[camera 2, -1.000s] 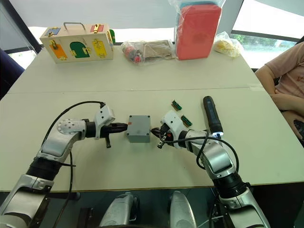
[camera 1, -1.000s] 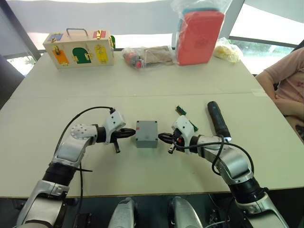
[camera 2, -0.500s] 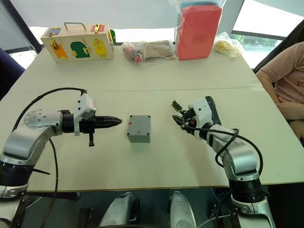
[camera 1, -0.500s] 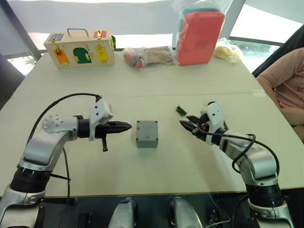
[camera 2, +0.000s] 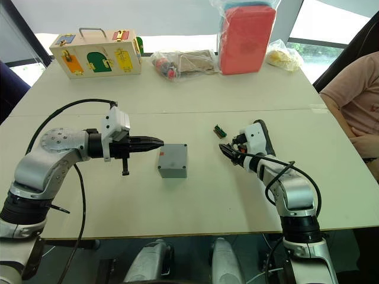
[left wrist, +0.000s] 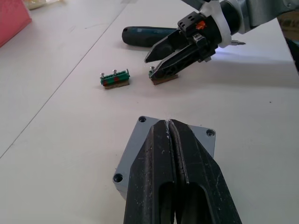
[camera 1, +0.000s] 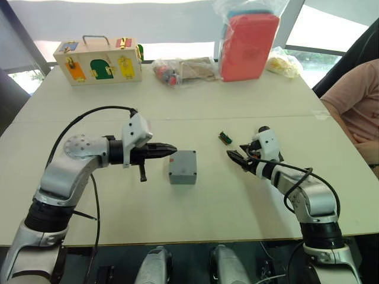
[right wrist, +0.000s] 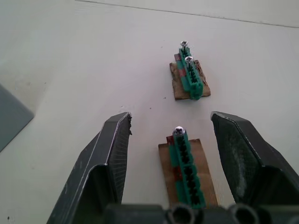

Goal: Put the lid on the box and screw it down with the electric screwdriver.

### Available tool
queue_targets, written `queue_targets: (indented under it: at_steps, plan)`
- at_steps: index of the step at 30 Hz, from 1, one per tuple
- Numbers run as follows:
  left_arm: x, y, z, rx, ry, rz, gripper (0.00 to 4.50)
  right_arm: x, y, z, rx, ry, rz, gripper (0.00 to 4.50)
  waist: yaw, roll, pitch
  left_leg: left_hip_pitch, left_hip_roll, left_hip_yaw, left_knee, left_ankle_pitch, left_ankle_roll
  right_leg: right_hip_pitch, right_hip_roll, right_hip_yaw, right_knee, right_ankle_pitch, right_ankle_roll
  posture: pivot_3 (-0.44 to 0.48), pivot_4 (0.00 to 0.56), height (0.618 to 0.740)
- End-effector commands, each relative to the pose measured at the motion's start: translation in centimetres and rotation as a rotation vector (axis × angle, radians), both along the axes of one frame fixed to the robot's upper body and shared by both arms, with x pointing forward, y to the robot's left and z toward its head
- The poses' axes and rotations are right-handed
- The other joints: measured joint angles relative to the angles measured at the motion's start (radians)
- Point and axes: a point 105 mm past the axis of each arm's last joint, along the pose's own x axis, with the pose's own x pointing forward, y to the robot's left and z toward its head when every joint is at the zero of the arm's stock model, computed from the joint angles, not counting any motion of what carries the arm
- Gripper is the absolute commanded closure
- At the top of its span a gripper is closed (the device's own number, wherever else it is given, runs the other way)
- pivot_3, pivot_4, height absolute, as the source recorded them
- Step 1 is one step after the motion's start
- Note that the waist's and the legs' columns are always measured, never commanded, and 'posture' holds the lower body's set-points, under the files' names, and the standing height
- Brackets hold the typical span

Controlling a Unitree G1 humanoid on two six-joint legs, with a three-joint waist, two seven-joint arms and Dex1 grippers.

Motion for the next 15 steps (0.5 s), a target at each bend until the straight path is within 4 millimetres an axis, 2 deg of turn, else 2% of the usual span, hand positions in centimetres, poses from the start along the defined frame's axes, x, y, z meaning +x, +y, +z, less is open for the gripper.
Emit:
queue_targets:
  at_steps: [1,8,11,15]
  plan:
    - [-0.29,-0.28,0.78,0.001,-0.041,-0.011,4.5,0.37,0.03,1.26,0.009,-0.051,0.0,1.66,0.0,0.0,0.0,0.0,0.0,0.0,0.0,0.0,0.0,0.0,0.0,0.0,0.0,0.0,0.0,0.0,0.15,0.73]
    - [-0.35,-0.32,0.76,-0.002,-0.043,-0.007,4.5,0.37,0.16,1.1,0.009,-0.044,0.002,1.66,-0.001,0.0,0.0,0.0,0.0,0.0,0.0,0.0,0.0,0.0,0.0,0.0,0.0,0.0,0.0,0.0,0.15,0.73]
    - [-0.35,-0.35,0.75,-0.003,-0.043,-0.007,4.5,0.38,0.17,1.06,0.009,-0.043,0.001,2.29,-0.001,0.0,0.0,0.0,0.0,0.0,0.0,0.0,0.0,0.0,0.0,0.0,0.0,0.0,0.0,0.0,0.15,0.73]
    - [-0.33,-0.31,0.77,-0.002,-0.045,-0.005,4.5,0.36,0.19,0.99,0.006,-0.04,0.004,3.85,-0.001,0.0,0.0,0.0,0.0,0.0,0.0,0.0,0.0,0.0,0.0,0.0,0.0,0.0,0.0,0.0,0.15,0.73]
